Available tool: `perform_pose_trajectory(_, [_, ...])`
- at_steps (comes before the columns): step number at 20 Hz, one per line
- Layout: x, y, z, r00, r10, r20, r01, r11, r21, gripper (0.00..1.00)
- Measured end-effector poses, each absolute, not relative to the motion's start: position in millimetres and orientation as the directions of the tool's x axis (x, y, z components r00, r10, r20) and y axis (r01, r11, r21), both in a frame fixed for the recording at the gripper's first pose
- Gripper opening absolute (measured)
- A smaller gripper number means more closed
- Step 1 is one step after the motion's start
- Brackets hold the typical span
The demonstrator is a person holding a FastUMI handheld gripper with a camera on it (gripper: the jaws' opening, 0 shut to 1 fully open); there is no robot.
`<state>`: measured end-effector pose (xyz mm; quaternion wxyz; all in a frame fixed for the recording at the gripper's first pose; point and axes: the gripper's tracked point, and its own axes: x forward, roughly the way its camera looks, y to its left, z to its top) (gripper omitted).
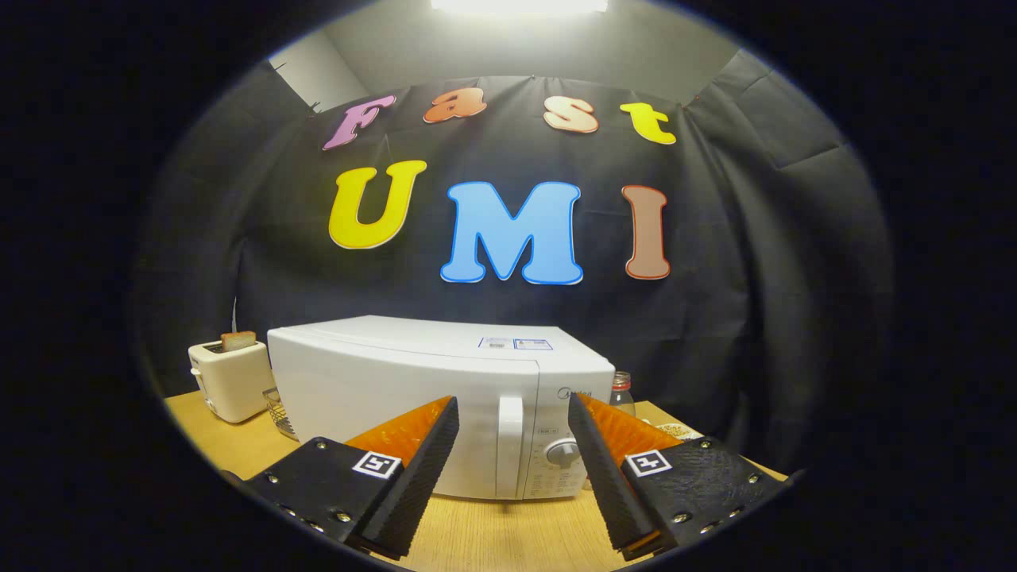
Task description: Open the microwave, put the food inside, and close the microwave door.
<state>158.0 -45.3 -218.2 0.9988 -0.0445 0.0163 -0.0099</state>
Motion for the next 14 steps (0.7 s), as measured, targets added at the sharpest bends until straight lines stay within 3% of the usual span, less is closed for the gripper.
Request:
perform_pose_trajectory(7, [186.7,-47.6,-261.6,0.997,-0.033,-0.075,0.027,0.996,-0.084,0.82])
perform_pose_trajectory(9, [192.6,-47.9,-269.0,0.996,-0.039,-0.078,0.031,0.995,-0.092,0.76])
perform_pose_trajectory(11, [201.6,-49.0,-275.1,0.996,-0.047,-0.082,0.039,0.995,-0.096,0.75])
perform_pose_trajectory(12, [200.1,-48.0,-278.9,0.995,-0.045,-0.09,0.037,0.995,-0.09,0.63])
perform_pose_trajectory(14, [202.8,-47.8,-283.3,0.994,-0.044,-0.102,0.037,0.997,-0.07,0.63])
